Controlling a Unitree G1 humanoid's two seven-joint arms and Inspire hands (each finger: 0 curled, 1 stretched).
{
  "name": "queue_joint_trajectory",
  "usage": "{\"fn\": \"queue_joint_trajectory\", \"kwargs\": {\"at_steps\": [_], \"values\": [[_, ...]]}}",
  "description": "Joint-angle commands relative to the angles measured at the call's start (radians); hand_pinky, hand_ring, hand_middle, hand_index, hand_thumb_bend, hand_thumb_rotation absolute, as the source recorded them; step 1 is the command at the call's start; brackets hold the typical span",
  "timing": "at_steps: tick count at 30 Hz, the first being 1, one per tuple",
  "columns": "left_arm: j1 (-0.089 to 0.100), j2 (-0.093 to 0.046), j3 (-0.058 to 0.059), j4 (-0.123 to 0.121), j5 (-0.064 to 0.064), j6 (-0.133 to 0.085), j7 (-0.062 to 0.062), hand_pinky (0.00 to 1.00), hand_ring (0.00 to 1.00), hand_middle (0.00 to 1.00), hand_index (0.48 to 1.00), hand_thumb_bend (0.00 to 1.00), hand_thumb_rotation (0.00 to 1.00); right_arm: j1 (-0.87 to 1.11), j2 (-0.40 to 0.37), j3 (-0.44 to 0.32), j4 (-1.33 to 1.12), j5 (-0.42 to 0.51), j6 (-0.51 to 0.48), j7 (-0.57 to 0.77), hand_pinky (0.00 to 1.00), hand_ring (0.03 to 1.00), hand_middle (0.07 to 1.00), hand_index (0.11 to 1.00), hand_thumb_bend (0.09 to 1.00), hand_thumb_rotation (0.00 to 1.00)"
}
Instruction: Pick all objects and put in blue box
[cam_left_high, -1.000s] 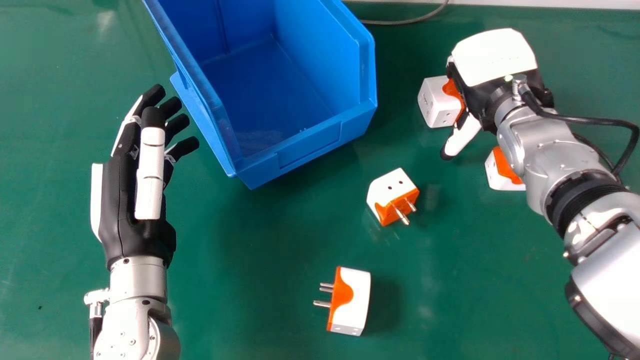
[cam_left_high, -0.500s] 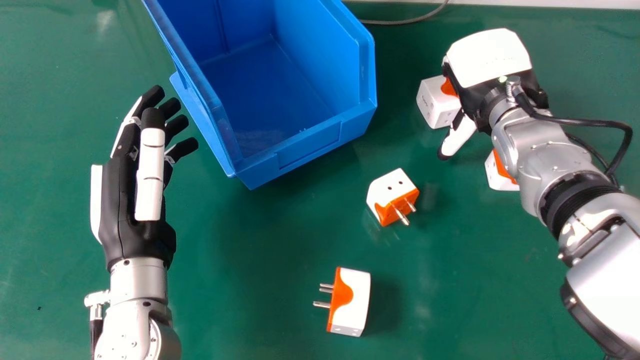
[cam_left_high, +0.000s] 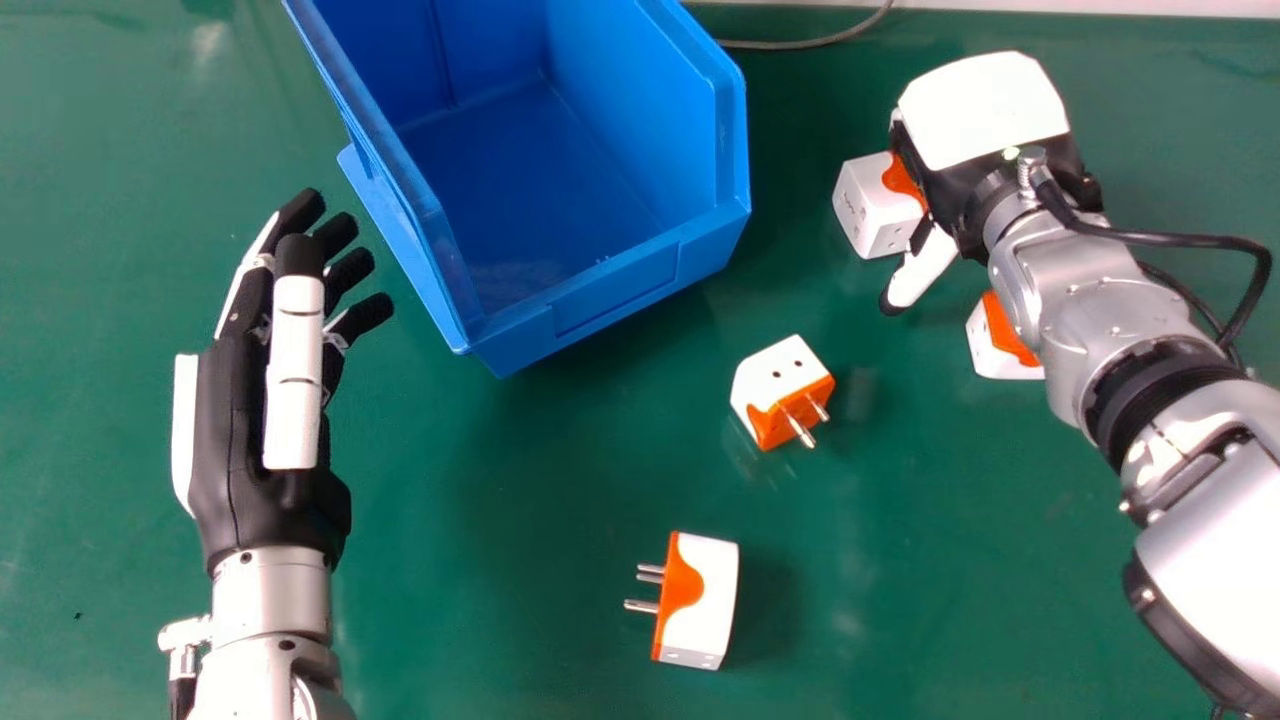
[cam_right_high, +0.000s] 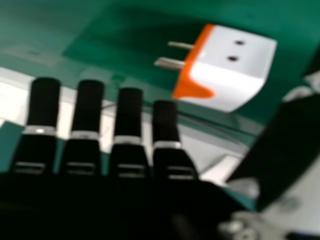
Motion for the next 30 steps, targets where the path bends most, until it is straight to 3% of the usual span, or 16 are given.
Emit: {"fn": "queue_joint_trajectory", "kwargs": {"at_steps": [1, 3, 7, 11, 13, 15, 21, 26, 30], "values": [[0.024, 0.005, -0.002, -0.061, -0.008, 0.009, -0.004, 0.77, 0.83, 0.85, 0.847, 0.67, 0.8, -0.053, -0.016, -0.005, -0.003, -0.005, 0.002, 0.0, 0.56, 0.678, 0.735, 0.755, 1.0, 0.41], [0.04, 0.007, -0.001, -0.085, -0.014, 0.017, -0.011, 0.77, 0.84, 0.85, 0.847, 0.68, 0.8, -0.053, -0.015, -0.003, -0.004, -0.007, 0.003, -0.003, 0.56, 0.683, 0.737, 0.758, 1.0, 0.41], [0.04, 0.007, 0.001, -0.09, -0.026, 0.02, -0.021, 0.78, 0.84, 0.86, 0.852, 0.69, 0.79, -0.053, -0.017, -0.001, -0.006, -0.009, 0.001, -0.004, 0.56, 0.683, 0.736, 0.756, 1.0, 0.4], [0.04, 0.005, 0.004, -0.08, -0.018, 0.002, -0.018, 0.79, 0.85, 0.86, 0.855, 0.7, 0.79, -0.049, -0.021, 0.003, -0.01, -0.013, 0.004, -0.009, 0.56, 0.685, 0.738, 0.758, 1.0, 0.39], [0.048, 0.001, 0.006, -0.084, -0.019, -0.001, -0.017, 0.8, 0.85, 0.86, 0.857, 0.69, 0.78, -0.046, -0.023, 0.003, -0.011, -0.012, 0.003, -0.009, 0.56, 0.682, 0.737, 0.756, 1.0, 0.39], [0.057, -0.002, 0.005, -0.09, -0.01, -0.006, -0.011, 0.8, 0.85, 0.87, 0.857, 0.69, 0.78, -0.042, -0.024, 0.0, -0.012, -0.008, -0.003, -0.002, 0.55, 0.68, 0.736, 0.753, 1.0, 0.38], [0.081, -0.011, -0.007, -0.115, -0.001, -0.003, -0.002, 0.8, 0.85, 0.87, 0.856, 0.69, 0.78, -0.023, -0.02, -0.018, -0.015, 0.013, -0.008, 0.03, 0.55, 0.678, 0.734, 0.752, 1.0, 0.38], [0.105, -0.017, -0.02, -0.14, -0.001, -0.001, -0.009, 0.8, 0.86, 0.87, 0.857, 0.68, 0.78, -0.004, -0.015, -0.017, -0.016, 0.009, 0.0, 0.041, 0.55, 0.673, 0.74, 0.76, 1.0, 0.38], [0.12, -0.021, -0.03, -0.157, 0.003, 0.001, -0.007, 0.8, 0.86, 0.87, 0.86, 0.68, 0.78, 0.008, -0.005, -0.036, -0.016, 0.029, 0.003, 0.072, 0.54, 0.669, 0.743, 0.763, 1.0, 0.38]]}}
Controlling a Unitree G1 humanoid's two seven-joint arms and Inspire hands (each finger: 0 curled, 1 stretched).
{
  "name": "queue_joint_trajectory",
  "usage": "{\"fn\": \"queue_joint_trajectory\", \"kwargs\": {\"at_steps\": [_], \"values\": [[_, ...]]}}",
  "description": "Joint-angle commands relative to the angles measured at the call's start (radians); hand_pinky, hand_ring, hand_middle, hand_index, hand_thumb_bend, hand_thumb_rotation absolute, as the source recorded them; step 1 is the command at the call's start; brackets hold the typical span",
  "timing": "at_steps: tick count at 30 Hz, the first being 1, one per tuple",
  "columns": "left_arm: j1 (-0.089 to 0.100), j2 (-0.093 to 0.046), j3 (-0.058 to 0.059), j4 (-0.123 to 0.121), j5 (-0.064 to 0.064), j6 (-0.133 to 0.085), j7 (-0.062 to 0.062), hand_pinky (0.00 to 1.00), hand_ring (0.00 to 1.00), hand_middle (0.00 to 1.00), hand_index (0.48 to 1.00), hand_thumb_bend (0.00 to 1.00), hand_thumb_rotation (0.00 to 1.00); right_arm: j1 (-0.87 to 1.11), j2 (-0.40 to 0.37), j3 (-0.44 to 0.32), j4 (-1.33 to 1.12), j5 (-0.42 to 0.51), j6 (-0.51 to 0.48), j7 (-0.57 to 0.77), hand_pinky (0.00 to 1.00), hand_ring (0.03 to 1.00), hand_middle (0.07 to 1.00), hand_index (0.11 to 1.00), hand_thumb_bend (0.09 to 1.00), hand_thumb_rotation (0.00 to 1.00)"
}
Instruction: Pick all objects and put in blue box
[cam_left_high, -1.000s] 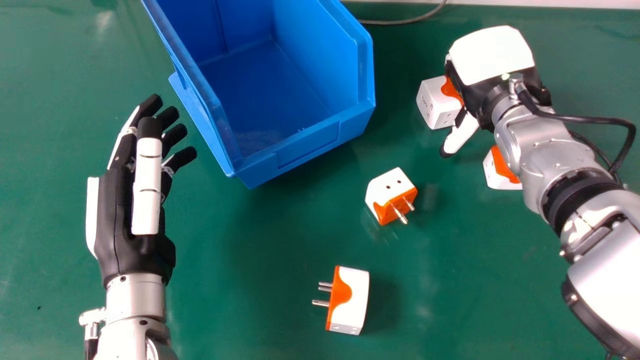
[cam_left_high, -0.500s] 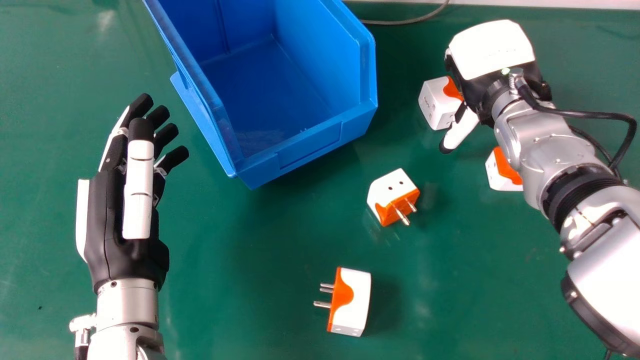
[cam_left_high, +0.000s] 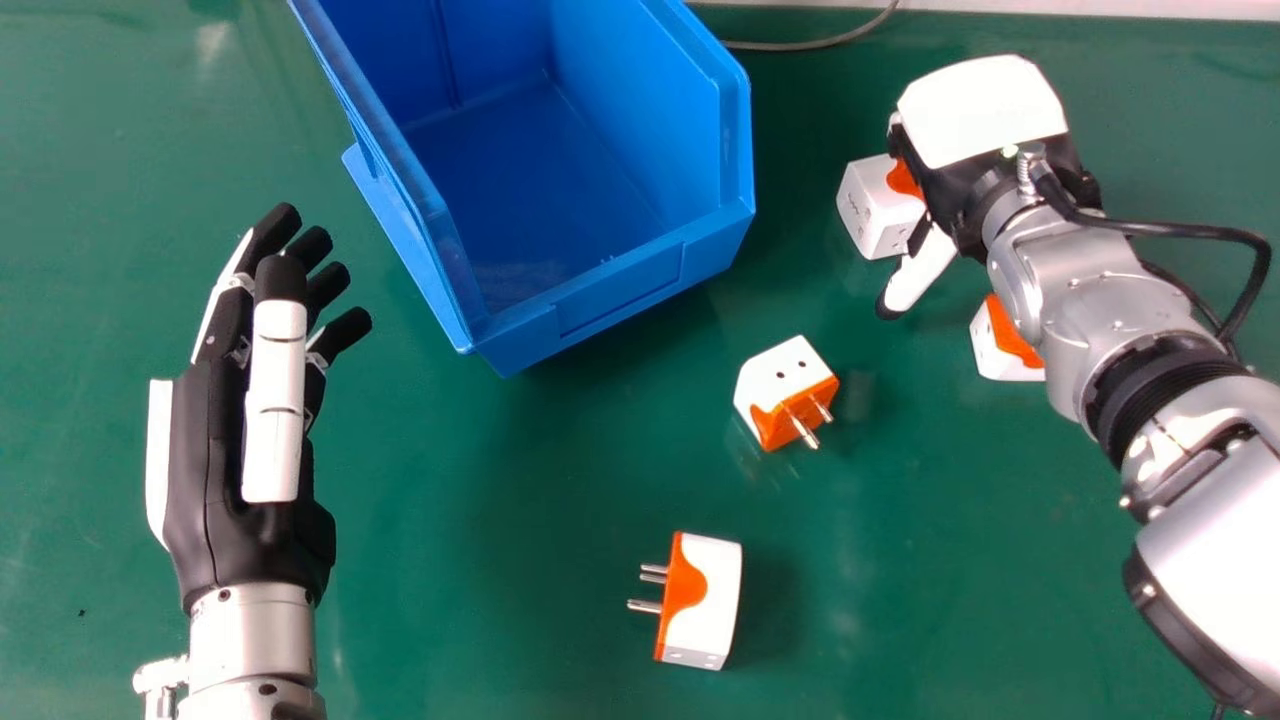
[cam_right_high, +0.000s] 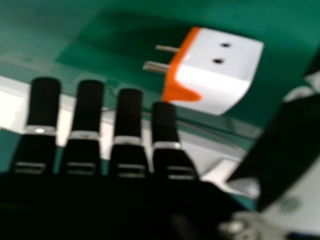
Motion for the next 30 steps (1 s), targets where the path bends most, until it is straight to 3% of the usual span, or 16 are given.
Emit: {"fn": "queue_joint_trajectory", "kwargs": {"at_steps": [1, 10, 15, 23, 27, 30], "values": [[0.012, -0.005, -0.01, -0.036, 0.009, -0.015, 0.001, 0.8, 0.86, 0.87, 0.86, 0.68, 0.78, 0.009, -0.002, -0.021, -0.009, 0.022, 0.011, 0.023, 0.54, 0.669, 0.743, 0.763, 1.0, 0.38], [0.023, -0.014, -0.032, -0.057, 0.013, 0.003, 0.007, 0.8, 0.86, 0.87, 0.856, 0.67, 0.78, 0.035, 0.01, -0.027, -0.001, 0.023, 0.017, 0.052, 0.61, 0.722, 0.802, 0.829, 1.0, 0.37], [0.017, -0.015, -0.04, -0.054, 0.029, 0.004, 0.016, 0.8, 0.85, 0.86, 0.854, 0.67, 0.78, 0.04, 0.01, -0.025, 0.003, 0.021, 0.013, 0.073, 0.62, 0.736, 0.818, 0.856, 1.0, 0.36], [0.001, -0.012, -0.04, -0.027, 0.045, -0.021, 0.024, 0.8, 0.85, 0.86, 0.85, 0.66, 0.78, 0.042, 0.016, -0.025, 0.004, 0.019, 0.014, 0.087, 0.64, 0.762, 0.845, 0.885, 1.0, 0.36], [-0.001, -0.012, -0.04, -0.021, 0.047, -0.024, 0.024, 0.79, 0.85, 0.86, 0.847, 0.65, 0.79, 0.039, 0.02, -0.026, 0.004, 0.019, 0.015, 0.092, 0.65, 0.772, 0.856, 0.894, 1.0, 0.36], [0.001, -0.014, -0.039, -0.024, 0.04, -0.02, 0.023, 0.79, 0.84, 0.85, 0.846, 0.65, 0.8, 0.038, 0.022, -0.03, 0.003, 0.023, 0.016, 0.094, 0.65, 0.775, 0.86, 0.897, 1.0, 0.36]]}}
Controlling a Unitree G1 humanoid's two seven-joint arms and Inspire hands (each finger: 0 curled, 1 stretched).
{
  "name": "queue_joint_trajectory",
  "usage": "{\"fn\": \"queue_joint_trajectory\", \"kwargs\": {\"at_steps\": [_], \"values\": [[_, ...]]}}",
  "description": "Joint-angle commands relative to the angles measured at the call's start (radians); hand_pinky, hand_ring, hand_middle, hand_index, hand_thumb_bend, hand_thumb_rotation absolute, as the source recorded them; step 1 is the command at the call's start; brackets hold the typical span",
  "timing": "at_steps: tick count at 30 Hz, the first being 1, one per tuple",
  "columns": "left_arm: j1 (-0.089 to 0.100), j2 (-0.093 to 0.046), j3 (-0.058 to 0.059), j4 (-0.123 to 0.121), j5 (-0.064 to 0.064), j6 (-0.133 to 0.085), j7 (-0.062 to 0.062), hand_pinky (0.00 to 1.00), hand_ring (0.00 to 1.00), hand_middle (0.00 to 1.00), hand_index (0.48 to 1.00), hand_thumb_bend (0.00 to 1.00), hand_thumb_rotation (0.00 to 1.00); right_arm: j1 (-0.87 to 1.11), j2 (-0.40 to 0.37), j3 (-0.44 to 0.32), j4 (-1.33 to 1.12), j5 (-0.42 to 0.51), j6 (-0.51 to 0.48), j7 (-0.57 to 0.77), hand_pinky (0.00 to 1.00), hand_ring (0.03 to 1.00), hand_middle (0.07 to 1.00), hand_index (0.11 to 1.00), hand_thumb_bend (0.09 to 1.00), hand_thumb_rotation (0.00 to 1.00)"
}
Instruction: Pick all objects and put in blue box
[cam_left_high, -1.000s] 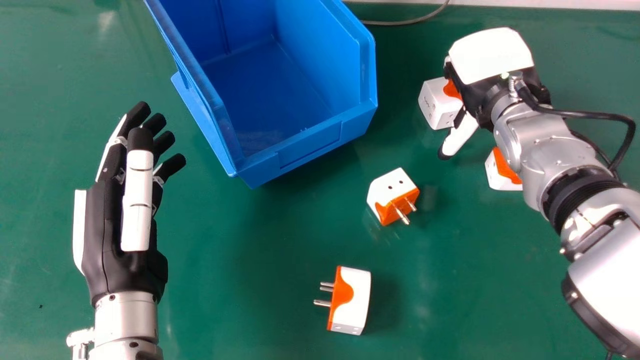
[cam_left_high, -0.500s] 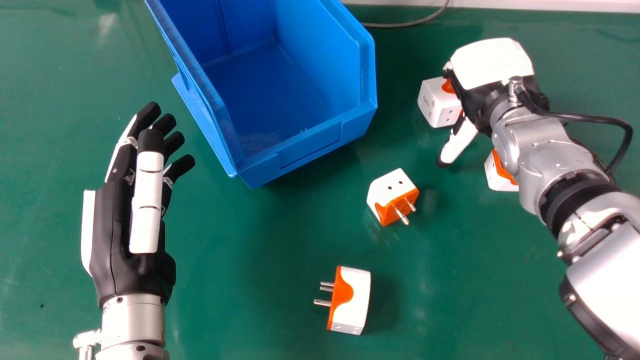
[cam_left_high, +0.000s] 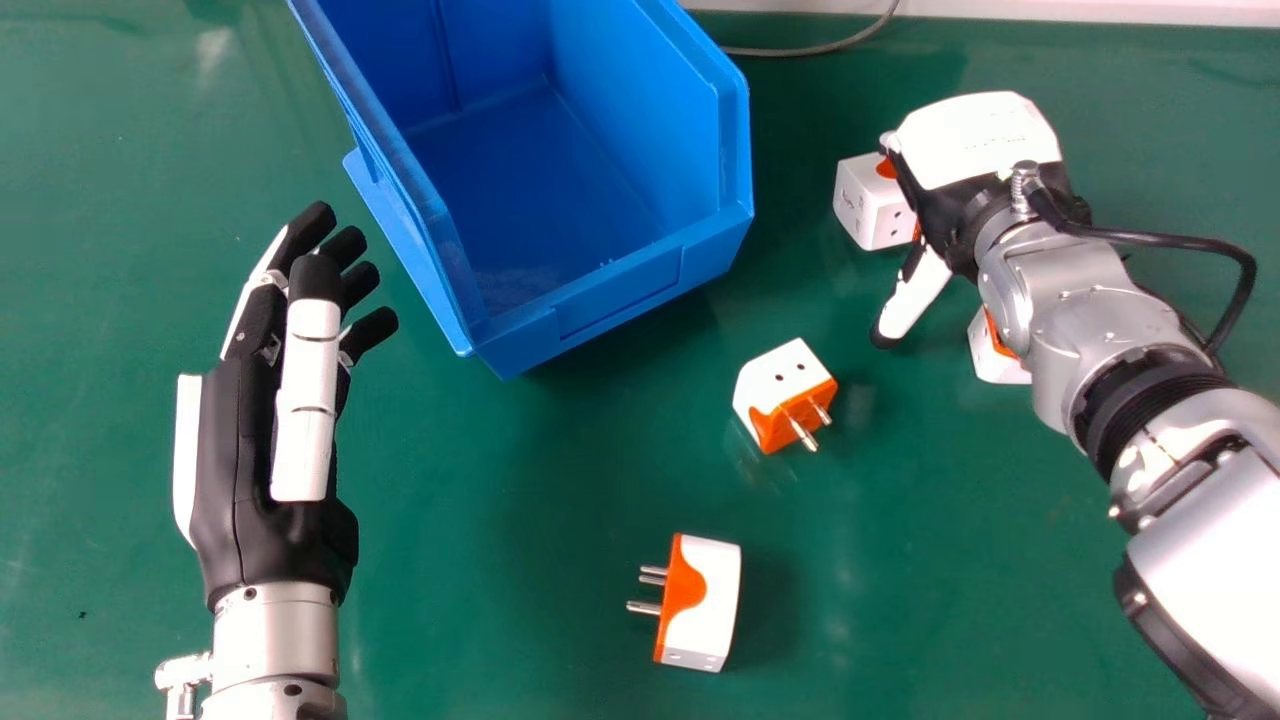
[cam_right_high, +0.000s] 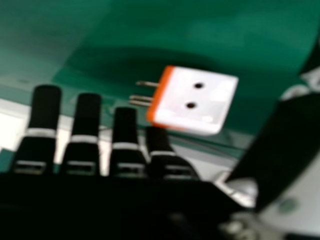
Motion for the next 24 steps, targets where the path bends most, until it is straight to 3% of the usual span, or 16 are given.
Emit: {"fn": "queue_joint_trajectory", "kwargs": {"at_steps": [1, 12, 17, 24], "values": [[-0.004, -0.004, 0.0, -0.01, -0.001, -0.02, 0.0, 0.79, 0.84, 0.85, 0.846, 0.65, 0.8, 0.017, 0.004, -0.006, 0.009, 0.011, 0.0, 0.023, 0.65, 0.775, 0.86, 0.897, 1.0, 0.36], [0.01, -0.004, -0.004, -0.021, 0.003, -0.021, -0.001, 0.79, 0.84, 0.85, 0.846, 0.64, 0.8, 0.019, 0.009, -0.007, 0.008, 0.007, -0.008, 0.02, 0.67, 0.791, 0.878, 0.911, 1.0, 0.36], [0.013, -0.007, -0.005, -0.026, -0.004, -0.018, -0.002, 0.79, 0.85, 0.86, 0.848, 0.64, 0.8, 0.018, 0.013, -0.014, 0.006, 0.011, -0.015, 0.024, 0.67, 0.793, 0.88, 0.915, 1.0, 0.35], [0.015, -0.008, -0.007, -0.031, 0.008, -0.017, 0.005, 0.79, 0.85, 0.86, 0.848, 0.65, 0.8, 0.016, 0.017, -0.012, 0.006, 0.009, -0.018, 0.036, 0.67, 0.795, 0.886, 0.92, 1.0, 0.34]]}}
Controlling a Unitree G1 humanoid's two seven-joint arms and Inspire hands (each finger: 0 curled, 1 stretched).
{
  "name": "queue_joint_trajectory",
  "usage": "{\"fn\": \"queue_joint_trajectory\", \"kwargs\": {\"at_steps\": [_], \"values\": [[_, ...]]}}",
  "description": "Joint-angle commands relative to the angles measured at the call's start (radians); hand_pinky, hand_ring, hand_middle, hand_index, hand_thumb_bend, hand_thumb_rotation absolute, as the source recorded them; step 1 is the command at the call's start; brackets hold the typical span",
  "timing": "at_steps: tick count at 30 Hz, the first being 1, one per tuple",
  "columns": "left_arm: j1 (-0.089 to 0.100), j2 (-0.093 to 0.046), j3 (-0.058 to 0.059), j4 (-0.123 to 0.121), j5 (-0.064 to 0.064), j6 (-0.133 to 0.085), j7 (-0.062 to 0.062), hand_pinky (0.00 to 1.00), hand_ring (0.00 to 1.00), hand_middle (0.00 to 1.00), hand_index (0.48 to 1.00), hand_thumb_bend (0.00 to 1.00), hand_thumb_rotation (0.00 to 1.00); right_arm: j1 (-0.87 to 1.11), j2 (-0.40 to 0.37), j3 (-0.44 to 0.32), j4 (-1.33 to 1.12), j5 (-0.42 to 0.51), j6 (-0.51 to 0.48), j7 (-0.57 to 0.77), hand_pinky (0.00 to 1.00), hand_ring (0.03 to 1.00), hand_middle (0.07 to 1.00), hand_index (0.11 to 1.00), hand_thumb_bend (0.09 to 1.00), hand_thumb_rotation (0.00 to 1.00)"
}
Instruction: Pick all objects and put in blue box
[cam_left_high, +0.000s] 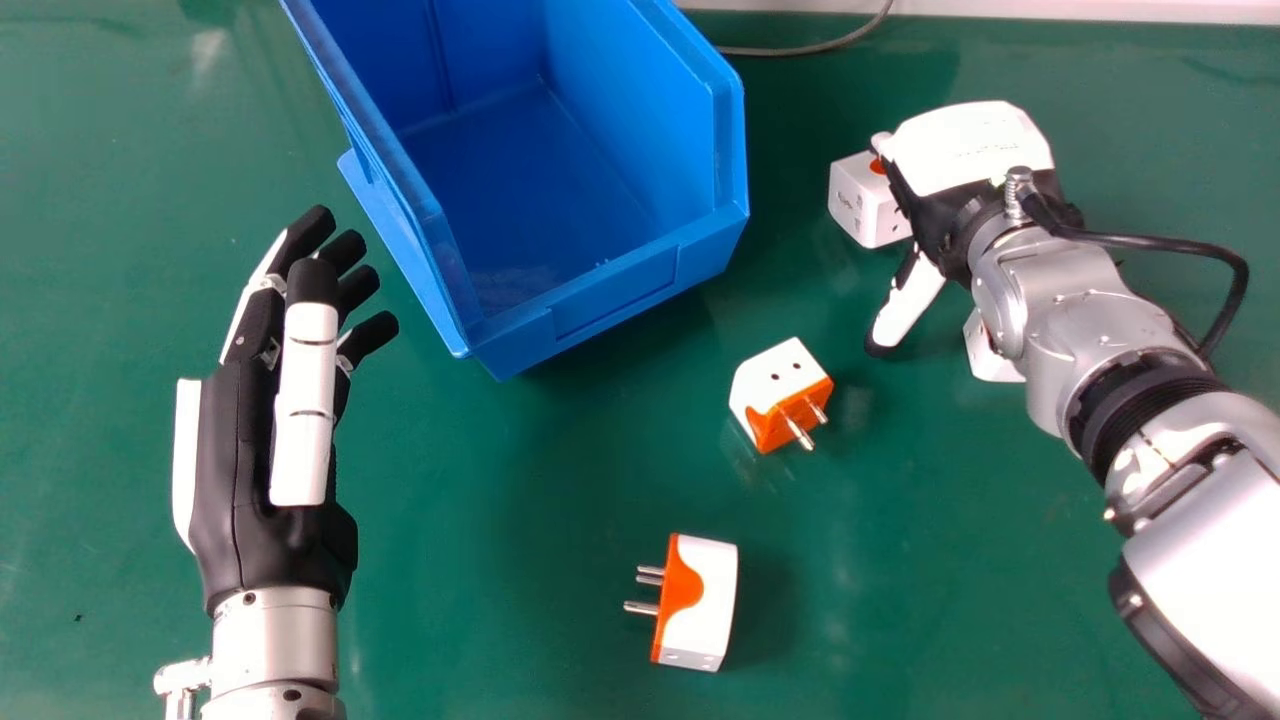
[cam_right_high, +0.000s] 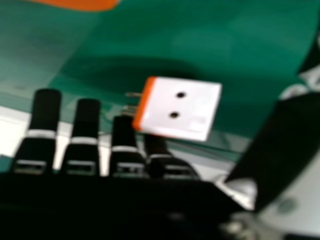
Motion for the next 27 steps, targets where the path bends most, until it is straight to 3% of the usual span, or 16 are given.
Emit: {"fn": "queue_joint_trajectory", "kwargs": {"at_steps": [1, 10, 15, 27], "values": [[0.003, -0.005, -0.004, -0.023, 0.006, -0.02, 0.002, 0.79, 0.85, 0.86, 0.848, 0.65, 0.8, 0.01, 0.008, -0.003, 0.004, 0.01, -0.007, 0.026, 0.67, 0.795, 0.886, 0.92, 1.0, 0.34], [0.001, -0.001, -0.002, -0.016, 0.008, -0.03, 0.0, 0.79, 0.84, 0.85, 0.847, 0.64, 0.8, 0.012, 0.008, -0.004, 0.003, 0.012, -0.01, 0.041, 0.68, 0.791, 0.878, 0.902, 0.969, 0.3], [0.005, -0.004, -0.003, -0.019, 0.002, -0.031, -0.003, 0.79, 0.84, 0.85, 0.847, 0.64, 0.8, 0.014, 0.009, -0.001, 0.001, 0.007, -0.01, 0.031, 0.68, 0.791, 0.873, 0.888, 0.943, 0.25], [0.004, -0.006, -0.004, -0.015, 0.003, -0.031, -0.001, 0.79, 0.84, 0.85, 0.849, 0.63, 0.81, 0.031, -0.003, -0.042, -0.004, 0.042, -0.074, -0.108, 0.64, 0.741, 0.824, 0.841, 0.862, 0.17]]}}
